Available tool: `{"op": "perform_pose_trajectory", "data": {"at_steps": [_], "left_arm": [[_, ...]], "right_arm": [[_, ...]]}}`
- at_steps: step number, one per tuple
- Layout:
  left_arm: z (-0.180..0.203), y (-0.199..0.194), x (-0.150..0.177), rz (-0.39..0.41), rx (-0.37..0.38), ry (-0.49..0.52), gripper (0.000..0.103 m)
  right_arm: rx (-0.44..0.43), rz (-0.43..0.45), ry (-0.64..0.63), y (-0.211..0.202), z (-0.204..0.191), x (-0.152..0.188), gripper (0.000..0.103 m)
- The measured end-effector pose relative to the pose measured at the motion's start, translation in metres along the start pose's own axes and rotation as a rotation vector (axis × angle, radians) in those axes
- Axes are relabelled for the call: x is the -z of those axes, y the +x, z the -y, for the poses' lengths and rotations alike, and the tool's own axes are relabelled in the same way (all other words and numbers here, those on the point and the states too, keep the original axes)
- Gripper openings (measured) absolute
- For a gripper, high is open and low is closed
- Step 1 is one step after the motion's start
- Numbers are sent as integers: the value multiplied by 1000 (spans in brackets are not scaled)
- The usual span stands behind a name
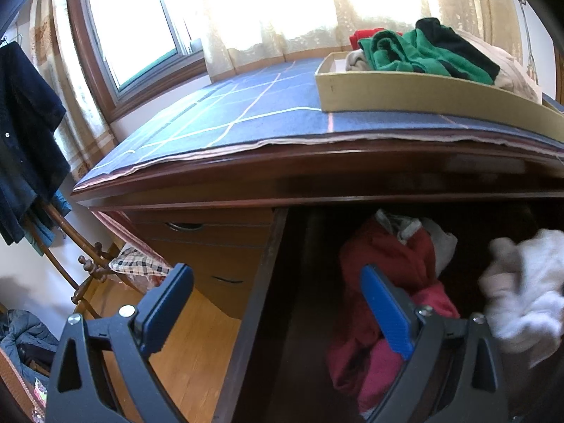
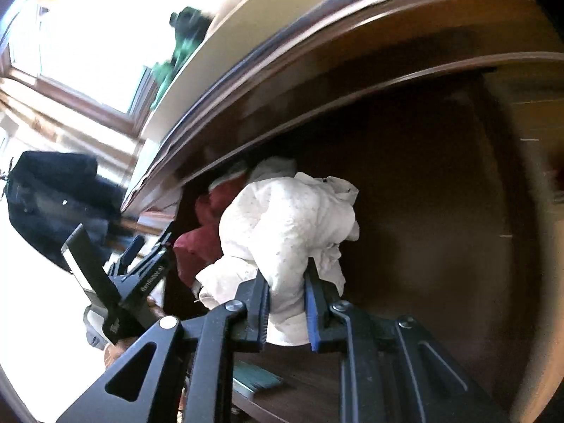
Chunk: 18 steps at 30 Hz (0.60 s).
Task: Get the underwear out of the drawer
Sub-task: 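Lift the white dotted garment with the right gripper over the tray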
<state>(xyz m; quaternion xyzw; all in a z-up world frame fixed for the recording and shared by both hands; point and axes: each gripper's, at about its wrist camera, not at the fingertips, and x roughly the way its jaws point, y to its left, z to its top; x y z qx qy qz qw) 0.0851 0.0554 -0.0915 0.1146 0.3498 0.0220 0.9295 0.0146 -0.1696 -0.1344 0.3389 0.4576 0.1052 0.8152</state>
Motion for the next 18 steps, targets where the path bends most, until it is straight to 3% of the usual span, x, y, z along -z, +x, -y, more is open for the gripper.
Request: {"op": "perform_pose_trajectory", "data": {"at_steps": [9,15,18], "left_arm": [[7,-5,2,21,-10,40,97],[10,-8,2,41,-8,46,97],[9,-9,1,54,-6,44,97]], "right_arm": [[6,48,53,-27,24,9,19],[-99,79,43,-37,15,9,19],[-102,114,11,-47,5,5,19]]}}
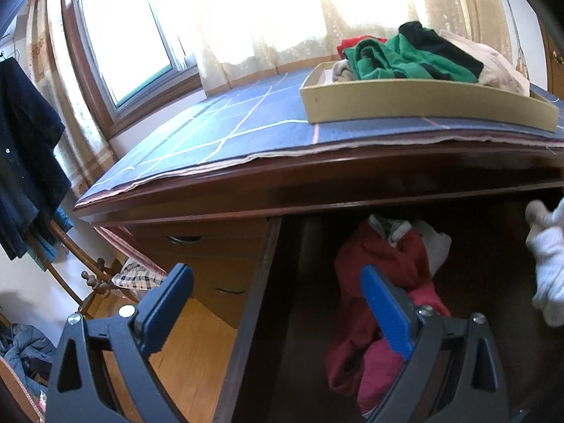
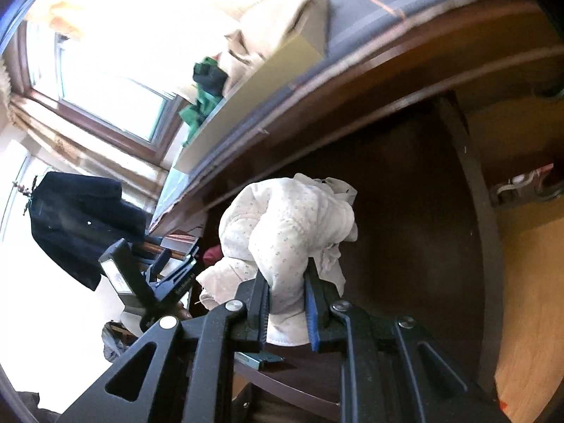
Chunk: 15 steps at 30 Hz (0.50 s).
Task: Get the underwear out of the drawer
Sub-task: 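Lift the white dotted garment with the right gripper over the tray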
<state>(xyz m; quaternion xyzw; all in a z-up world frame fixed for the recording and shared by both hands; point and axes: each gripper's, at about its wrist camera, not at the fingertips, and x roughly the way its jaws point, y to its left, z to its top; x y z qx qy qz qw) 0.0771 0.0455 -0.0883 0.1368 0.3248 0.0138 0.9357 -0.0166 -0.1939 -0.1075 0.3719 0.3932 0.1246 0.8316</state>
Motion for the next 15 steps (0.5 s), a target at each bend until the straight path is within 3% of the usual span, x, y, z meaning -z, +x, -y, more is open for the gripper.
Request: {"op": "perform_pose_trajectory", "data": {"at_steps": [6,15], "left_arm": [[9,-3,-4,3,58,-1,97],[19,-6,-5,5,74,12,97]], "right_arm": [[-48,29,-58,-13,-28,-15,19],[-145,108,-209,-25,-93,-56,19]]}}
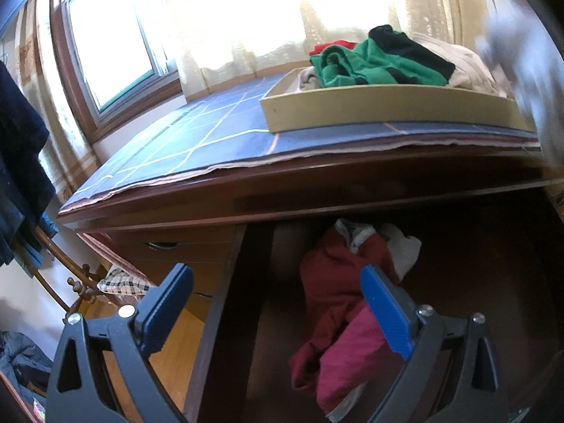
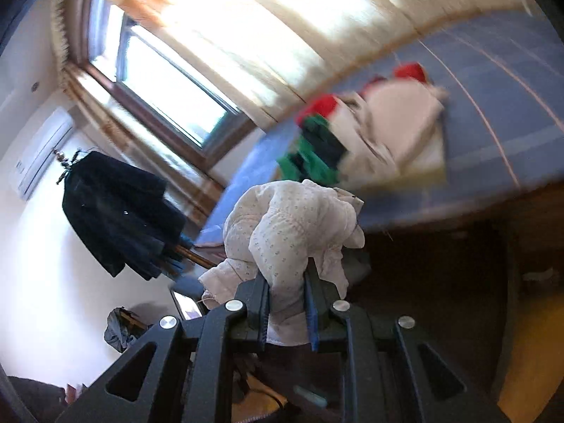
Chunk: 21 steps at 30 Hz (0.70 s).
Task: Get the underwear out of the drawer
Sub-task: 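Lift the white dotted garment with the right gripper over the tray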
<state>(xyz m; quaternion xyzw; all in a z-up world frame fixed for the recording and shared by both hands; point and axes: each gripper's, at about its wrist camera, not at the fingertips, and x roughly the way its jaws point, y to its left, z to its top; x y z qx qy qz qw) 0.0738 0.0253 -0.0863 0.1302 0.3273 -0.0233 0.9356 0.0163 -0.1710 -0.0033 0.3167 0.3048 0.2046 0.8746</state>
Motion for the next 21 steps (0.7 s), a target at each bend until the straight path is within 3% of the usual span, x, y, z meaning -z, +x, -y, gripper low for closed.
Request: {"op": "perform_pose_trajectory", "data": {"at_steps": [4,13,21], "left_arm": [[-1,0,1,-5,-1,-11,97],[-2,-1,2,4,-4,-1,97],[-3,-1,2,2,-2,-2,97]], "right_arm": [[-6,60,-59,13,-21,-30,19],[99,129,-171,83,-46,-99,19],[287,133,-297,176,-44,-139,19]]}}
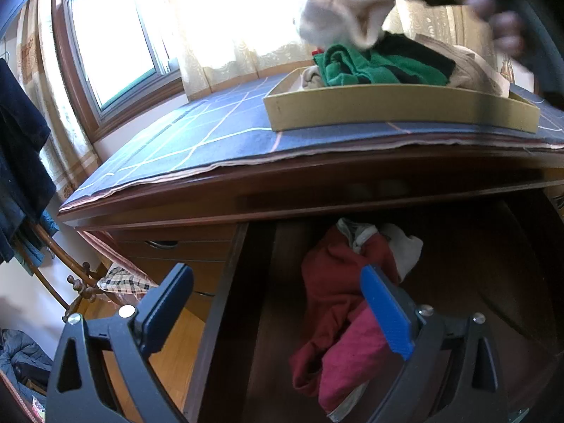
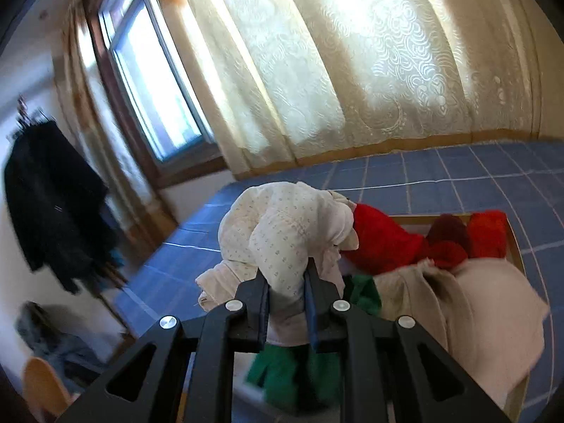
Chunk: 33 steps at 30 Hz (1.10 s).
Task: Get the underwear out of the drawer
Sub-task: 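Lift the white dotted garment with the right gripper over the tray, then lower the white dotted garment into the tray and open the right gripper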
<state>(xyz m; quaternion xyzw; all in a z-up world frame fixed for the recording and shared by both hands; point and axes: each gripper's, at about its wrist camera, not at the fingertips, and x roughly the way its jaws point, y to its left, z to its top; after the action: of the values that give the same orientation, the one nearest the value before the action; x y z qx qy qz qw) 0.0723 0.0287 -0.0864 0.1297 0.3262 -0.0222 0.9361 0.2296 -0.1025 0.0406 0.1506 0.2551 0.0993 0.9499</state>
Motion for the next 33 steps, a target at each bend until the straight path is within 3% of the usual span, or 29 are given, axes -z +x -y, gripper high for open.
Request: {"op": "perform_pose_trajectory", "data": {"at_steps": [12,22,26,29,33], "left_arm": [[-2,2,0,-6,10,-7,97],[0,4,0,-17,6,2,97],[0,4,0,-25,6,-1,97],[-1,5,0,-28,6,-4,97],[0,4,0,-22,3,-2,97]], "right_arm": [[164,-172,-25,89,0,5,19],[235,-349,-6,126,5,-9,19],[269,-355,-75,126,-5,-7,22],[256,-311,-96,115,-5,-3,24],[181,-267,-25,86,6,-1,43]]}}
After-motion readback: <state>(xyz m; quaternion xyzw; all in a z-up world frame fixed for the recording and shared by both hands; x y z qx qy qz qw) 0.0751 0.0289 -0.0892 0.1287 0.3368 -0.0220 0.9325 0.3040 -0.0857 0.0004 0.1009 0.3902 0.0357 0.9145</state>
